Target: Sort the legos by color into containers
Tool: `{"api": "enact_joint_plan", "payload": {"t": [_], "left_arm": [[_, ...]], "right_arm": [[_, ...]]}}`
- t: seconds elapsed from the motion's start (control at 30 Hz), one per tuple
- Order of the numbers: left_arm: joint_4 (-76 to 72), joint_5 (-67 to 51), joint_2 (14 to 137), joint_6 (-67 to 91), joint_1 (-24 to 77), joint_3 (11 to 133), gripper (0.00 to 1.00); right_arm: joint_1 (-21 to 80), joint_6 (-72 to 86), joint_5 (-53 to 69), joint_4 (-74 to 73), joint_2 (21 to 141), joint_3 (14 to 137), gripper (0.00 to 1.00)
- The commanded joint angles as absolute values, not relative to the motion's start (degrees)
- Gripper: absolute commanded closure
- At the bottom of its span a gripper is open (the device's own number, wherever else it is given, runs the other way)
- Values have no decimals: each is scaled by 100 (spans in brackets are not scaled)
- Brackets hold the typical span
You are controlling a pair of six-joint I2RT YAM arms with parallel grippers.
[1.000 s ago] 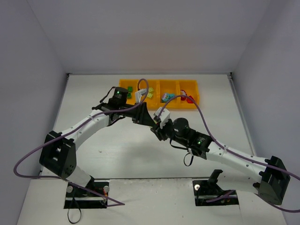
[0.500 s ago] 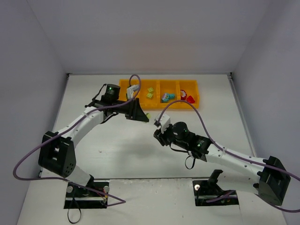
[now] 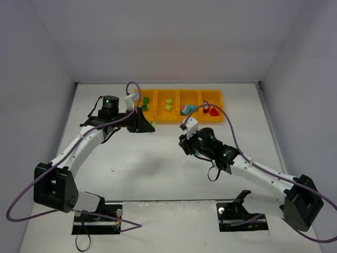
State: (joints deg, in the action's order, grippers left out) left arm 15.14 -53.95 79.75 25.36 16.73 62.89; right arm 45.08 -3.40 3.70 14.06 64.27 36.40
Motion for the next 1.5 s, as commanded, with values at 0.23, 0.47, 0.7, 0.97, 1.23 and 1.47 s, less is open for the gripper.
{"api": "enact_joint_plan", "payload": {"t": [0.23, 0.47, 0.7, 0.97, 1.23, 1.47], "left_arm": [[1459, -4131, 7093, 2461, 1538, 5880, 100], [1643, -3692, 6952, 2443, 1538, 5827, 100], [1951, -3463, 6820, 2329, 1547, 5897, 100], [1978, -3375, 6820, 2391, 1556, 5941, 100], [1863, -2822, 7382, 2452, 1784, 6714, 100], [1723, -1636, 8663, 2470, 2311, 8023, 100]], "right_arm": [[2577, 807, 98, 1301, 7372, 5333, 100], [1627, 1379, -518, 1169, 8524, 6344, 99], [1090, 1547, -581, 1265, 9781, 7197, 82], [941, 1608, -422, 1266, 10502, 7954, 40], [932, 1380, -71, 1283, 9880, 7717, 32], [932, 1362, 342, 1292, 8221, 6278, 32]]}}
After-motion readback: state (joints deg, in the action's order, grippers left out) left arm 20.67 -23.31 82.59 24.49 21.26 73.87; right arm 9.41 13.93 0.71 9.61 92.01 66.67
